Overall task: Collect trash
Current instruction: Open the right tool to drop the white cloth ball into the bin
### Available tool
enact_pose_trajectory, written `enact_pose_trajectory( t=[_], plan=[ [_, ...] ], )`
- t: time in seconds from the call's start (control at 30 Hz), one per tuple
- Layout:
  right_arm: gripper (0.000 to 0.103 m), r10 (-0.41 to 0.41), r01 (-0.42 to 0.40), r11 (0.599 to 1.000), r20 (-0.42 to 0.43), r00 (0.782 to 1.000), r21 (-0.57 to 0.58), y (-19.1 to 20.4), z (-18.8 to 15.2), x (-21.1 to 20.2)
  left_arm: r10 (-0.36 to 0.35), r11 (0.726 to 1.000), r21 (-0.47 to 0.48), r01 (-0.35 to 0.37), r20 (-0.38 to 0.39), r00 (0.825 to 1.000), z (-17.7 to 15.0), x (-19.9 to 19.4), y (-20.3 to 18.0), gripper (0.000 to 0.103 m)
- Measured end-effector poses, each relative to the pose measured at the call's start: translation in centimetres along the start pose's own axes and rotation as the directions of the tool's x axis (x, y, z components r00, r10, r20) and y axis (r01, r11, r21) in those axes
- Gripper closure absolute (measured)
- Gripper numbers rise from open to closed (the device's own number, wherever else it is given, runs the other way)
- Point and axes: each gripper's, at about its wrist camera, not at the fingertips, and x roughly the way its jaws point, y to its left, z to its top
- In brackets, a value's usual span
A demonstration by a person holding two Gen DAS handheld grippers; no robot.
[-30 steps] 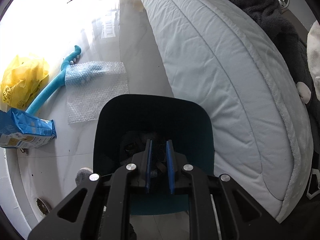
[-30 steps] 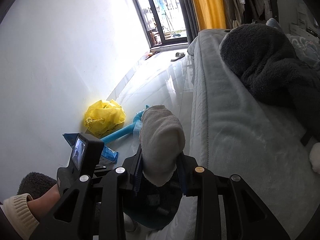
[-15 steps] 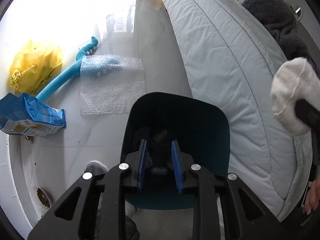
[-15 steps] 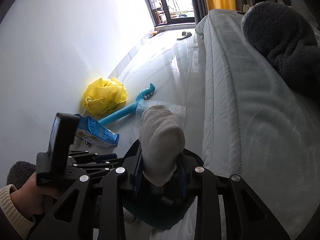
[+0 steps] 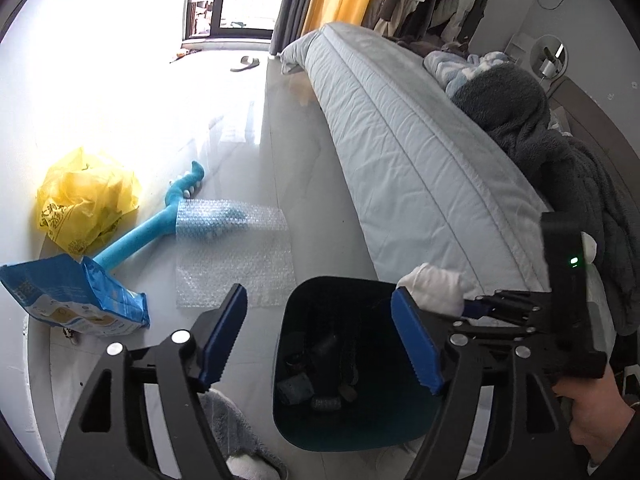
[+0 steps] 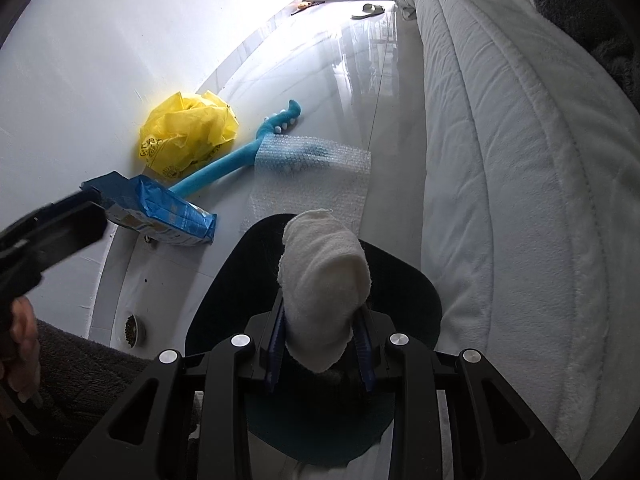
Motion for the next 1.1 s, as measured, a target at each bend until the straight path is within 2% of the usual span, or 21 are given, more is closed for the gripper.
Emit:
enact_pose_trajectory(
  t=[0.2,0.4,0.47,0.5,0.53,0.6,0.73,0.8,0.9,1.1],
  plan=[
    [0.072,-0.004,0.003,1.0,-0.046,0.999,-0.018,0.6,-0.1,1.7,-0.018,1.0,-0.005,0.019,0.104,0.994,1.1,-2.3,-0.3,0.015],
    [0.071,0.013,-0.018,0.999,-0.106,0.994,-0.049,1.5,-0.7,3.5,-0.031,0.999,0.023,0.027,0.214,0.976,2.0,-4.9,-1.4,0.012],
    [0.071,-0.019,0.009,0.997,-0.116,0.993,-0.081,1.9,-1.1,3.7,-0.032,0.999,0.047,0.022,0.239,0.971,2.2,-5.6,-2.0,0.011],
    [0.068,-0.026,0.015,0.996,-0.118,0.993,-0.09,2.0,-1.1,3.7,-0.035,0.998,0.068,0.019,0.249,0.968,2.2,-6.0,-2.3,0.011],
    [0.061,-0.023,0.013,0.996,-0.116,0.993,-0.09,2.0,-1.2,3.6,-0.035,0.996,0.088,0.013,0.26,0.965,2.1,-6.3,-2.6,0.011],
    [0.054,-0.013,0.005,0.997,-0.097,0.995,-0.079,1.9,-1.0,3.1,-0.039,0.994,0.112,0.008,0.277,0.96,2.0,-6.8,-3.1,0.011],
    [0.04,0.004,-0.007,0.997,-0.052,0.999,-0.072,1.8,-0.8,1.6,-0.051,0.995,0.1,0.02,0.316,0.947,2.4,-7.6,-3.7,0.01],
    [0.038,0.016,-0.019,0.997,-0.029,0.999,-0.079,1.8,-0.8,0.6,-0.048,0.994,0.11,0.011,0.338,0.94,2.5,-8.1,-4.1,0.01],
    [0.032,0.024,-0.023,0.997,0.014,1.0,-0.08,1.7,-0.7,-1.2,-0.069,0.994,0.101,0.035,0.361,0.93,2.9,-8.9,-4.7,0.009],
    [0.027,0.014,-0.001,0.995,0.141,0.99,-0.095,1.4,-0.7,-6.3,-0.11,0.989,0.135,0.061,0.401,0.91,4.1,-10.4,-6.6,0.008]
  ],
)
